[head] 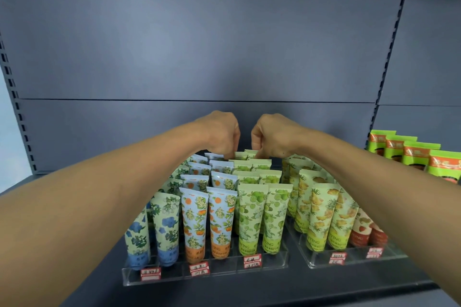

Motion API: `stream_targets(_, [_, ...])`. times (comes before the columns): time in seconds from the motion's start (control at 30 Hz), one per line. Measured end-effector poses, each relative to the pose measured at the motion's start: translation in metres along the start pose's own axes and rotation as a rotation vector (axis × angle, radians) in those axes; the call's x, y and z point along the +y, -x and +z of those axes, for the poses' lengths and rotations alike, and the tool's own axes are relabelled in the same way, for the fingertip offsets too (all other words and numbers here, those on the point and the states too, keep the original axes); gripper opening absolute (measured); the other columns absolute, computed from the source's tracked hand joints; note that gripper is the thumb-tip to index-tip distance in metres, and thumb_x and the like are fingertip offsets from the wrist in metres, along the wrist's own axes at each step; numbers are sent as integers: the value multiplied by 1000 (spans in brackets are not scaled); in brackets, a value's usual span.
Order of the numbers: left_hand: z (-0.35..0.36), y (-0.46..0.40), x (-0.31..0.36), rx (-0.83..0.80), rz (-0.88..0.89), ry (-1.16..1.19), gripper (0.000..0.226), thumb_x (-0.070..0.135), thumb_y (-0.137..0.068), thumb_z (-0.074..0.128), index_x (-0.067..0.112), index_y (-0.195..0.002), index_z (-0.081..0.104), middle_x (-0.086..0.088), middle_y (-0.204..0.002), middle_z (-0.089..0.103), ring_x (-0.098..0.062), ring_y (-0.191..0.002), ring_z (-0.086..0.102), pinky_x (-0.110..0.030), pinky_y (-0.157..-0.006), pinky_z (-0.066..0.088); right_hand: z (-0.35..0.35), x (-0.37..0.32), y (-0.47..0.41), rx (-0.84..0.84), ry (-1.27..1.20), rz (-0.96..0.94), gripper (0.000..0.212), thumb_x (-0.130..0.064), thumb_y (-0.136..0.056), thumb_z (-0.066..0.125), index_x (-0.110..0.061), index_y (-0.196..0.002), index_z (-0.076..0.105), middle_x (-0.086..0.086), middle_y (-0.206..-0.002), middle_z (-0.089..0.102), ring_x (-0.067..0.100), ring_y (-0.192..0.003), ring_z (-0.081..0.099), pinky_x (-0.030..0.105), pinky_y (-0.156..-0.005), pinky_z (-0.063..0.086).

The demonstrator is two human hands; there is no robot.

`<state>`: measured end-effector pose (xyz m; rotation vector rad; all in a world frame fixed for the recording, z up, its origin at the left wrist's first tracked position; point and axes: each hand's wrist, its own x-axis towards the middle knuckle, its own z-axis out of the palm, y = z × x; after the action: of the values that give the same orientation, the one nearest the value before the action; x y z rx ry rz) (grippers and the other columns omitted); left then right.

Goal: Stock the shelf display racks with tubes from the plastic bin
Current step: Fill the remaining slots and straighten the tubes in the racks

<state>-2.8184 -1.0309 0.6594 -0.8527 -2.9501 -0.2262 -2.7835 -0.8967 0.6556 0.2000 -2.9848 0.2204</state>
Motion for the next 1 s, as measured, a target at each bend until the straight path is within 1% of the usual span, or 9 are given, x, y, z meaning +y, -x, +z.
stream_targets(0.2, [2,0,0,14,-6,3,25,11,-75,75,24,-61,58,8,-71,58,-15,-80,57,-26,-66,44,4,3,0,25,-24,-3,20,-12,-78,76,-17,-65,61,-10,-65,56,10,-71,55,18,-58,41])
stream_targets(0.33, [1,1,3,3,-10,3,17,12,-74,75,20,-69,61,9,-69,56,-14,-77,55,-24,-62,43,4,3,0,31,-47,-12,10,-14,-77,77,-13,-76,67,-11,-66,57,11,-72,56,23,-67,43])
stream_targets(0.43, [0,1,4,0,-8,3,14,13,-75,75,19,-74,63,9,-70,55,-14,-78,55,-22,-59,43,4,3,1,30,-54,-22,9,-16,-78,76,-11,-82,69,-12,-66,56,9,-72,55,21,-66,42])
stream_targets(0.53, [1,1,3,-4,-11,12,15,12,-74,75,20,-73,62,8,-72,56,-14,-78,56,-25,-64,44,4,4,1,29,-62,-19,8,-16,-78,76,-13,-81,69,-12,-66,57,9,-72,56,22,-68,43])
stream_targets(0.7, [0,1,1,8,-9,57,14,14,-72,77,20,-73,65,8,-74,60,-13,-78,57,-21,-58,43,1,7,3,27,-109,-21,9,-15,-76,78,-17,-77,69,-11,-68,60,4,-68,56,19,-67,47])
stream_targets(0.8, [-5,6,0,20,10,114,12,21,-72,79,21,-73,67,7,-78,63,-12,-80,56,-25,-68,43,-5,8,8,26,-170,-15,13,-16,-74,79,-15,-84,70,-10,-74,64,6,-76,60,24,-76,50])
stream_targets(0.87, [-12,13,-3,41,21,154,12,27,-74,78,21,-76,68,8,-78,63,-10,-80,56,-26,-72,43,-10,7,11,39,-201,-14,16,-18,-74,80,-15,-87,70,-7,-81,67,9,-82,61,26,-79,50])
stream_targets(0.93, [-22,20,-12,71,18,186,9,28,-77,75,22,-77,68,8,-80,64,-12,-85,58,-27,-77,47,-15,3,13,71,-224,-26,13,-19,-76,78,-16,-86,71,-6,-84,68,9,-84,61,27,-80,50])
stream_targets(1.0, [-32,28,-26,71,3,198,8,24,-78,74,25,-73,68,10,-78,64,-11,-85,58,-28,-81,48,-20,-3,14,101,-246,-53,5,-20,-79,75,-17,-83,72,-7,-85,69,8,-84,62,27,-81,50])
